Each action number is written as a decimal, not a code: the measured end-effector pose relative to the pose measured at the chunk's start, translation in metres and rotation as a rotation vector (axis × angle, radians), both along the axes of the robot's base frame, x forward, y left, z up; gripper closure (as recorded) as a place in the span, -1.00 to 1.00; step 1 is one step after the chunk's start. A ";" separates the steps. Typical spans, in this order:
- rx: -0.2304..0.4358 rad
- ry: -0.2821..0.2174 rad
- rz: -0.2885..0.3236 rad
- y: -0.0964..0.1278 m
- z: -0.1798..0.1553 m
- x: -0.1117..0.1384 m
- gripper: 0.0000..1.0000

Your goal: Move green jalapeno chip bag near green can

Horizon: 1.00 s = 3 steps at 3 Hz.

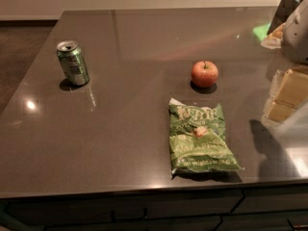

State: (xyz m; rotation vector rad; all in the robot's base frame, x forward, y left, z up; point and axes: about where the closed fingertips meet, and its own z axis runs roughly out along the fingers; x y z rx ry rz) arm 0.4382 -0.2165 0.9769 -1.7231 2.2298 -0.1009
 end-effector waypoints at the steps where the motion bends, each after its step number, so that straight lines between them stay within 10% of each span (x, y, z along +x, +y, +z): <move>1: 0.000 0.000 0.000 0.000 0.000 0.000 -1.00; 3: -0.025 -0.010 0.178 0.026 -0.009 -0.004 -1.00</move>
Offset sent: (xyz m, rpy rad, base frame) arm -0.0035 0.0233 -0.0077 -0.0188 -0.0020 0.1631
